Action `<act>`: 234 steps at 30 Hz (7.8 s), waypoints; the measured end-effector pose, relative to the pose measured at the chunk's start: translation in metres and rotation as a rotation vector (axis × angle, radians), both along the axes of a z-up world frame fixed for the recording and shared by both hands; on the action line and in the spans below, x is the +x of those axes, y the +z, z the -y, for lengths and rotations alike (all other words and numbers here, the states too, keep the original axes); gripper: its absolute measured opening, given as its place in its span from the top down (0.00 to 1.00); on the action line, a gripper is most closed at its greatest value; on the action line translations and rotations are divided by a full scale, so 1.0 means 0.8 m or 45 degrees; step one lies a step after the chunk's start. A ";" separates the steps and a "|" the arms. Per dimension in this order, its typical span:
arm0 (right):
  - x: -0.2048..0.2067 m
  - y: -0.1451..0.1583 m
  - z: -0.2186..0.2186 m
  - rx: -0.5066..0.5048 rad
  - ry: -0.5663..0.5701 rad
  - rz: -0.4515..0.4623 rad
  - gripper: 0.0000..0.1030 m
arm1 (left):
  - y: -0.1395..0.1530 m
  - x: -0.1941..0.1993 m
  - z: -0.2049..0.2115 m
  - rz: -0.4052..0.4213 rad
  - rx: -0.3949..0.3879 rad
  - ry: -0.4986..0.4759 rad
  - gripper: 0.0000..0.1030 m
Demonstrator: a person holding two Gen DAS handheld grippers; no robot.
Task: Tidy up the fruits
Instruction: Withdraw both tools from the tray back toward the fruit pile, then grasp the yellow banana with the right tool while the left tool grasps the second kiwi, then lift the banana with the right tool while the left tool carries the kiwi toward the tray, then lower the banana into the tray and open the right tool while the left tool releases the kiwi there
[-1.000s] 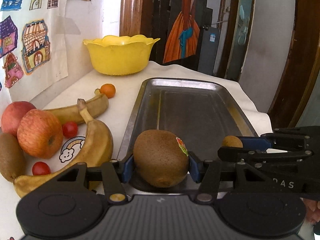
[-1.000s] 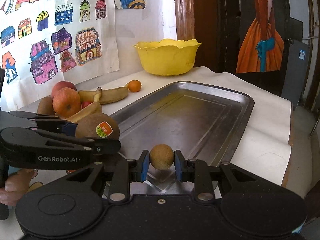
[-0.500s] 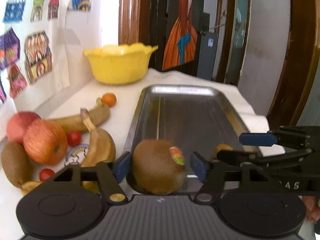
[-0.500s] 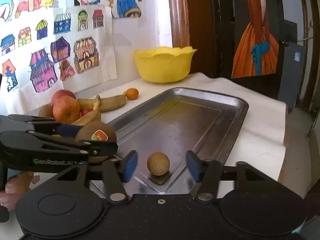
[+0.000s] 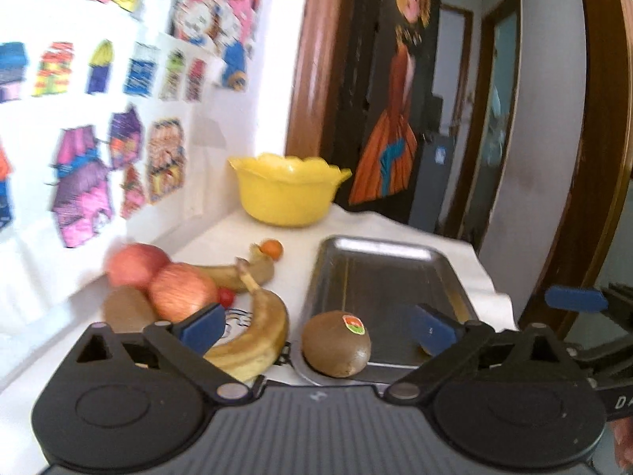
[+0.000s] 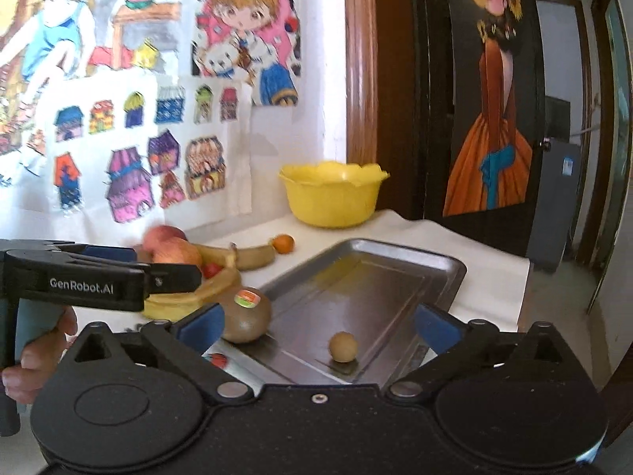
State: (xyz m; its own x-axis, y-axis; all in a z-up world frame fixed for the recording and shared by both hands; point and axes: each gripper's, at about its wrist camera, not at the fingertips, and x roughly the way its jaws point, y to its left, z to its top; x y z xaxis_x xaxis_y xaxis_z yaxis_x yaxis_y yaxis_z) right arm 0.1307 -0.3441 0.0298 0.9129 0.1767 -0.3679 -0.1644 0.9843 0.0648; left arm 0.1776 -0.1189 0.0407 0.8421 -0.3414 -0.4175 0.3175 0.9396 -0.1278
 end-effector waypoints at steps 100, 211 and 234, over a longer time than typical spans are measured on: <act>0.277 -0.057 -0.155 -0.147 0.408 -0.462 0.39 | -0.061 0.144 -0.136 -0.292 0.057 0.249 0.30; -0.042 -0.046 -0.133 0.066 0.084 -0.314 0.63 | -0.053 -0.062 -0.104 -0.299 0.111 0.037 0.41; -0.026 -0.005 0.076 0.398 -0.131 -0.036 0.63 | 0.001 0.024 0.037 -0.266 -0.012 -0.023 0.41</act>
State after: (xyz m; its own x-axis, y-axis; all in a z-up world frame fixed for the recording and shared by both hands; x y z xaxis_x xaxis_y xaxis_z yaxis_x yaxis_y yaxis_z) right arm 0.1099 -0.4050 0.0257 0.9221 0.1924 -0.3356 -0.0592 0.9275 0.3691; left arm 0.1971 -0.1483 0.0413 0.7314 -0.3602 -0.5791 0.2997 0.9325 -0.2015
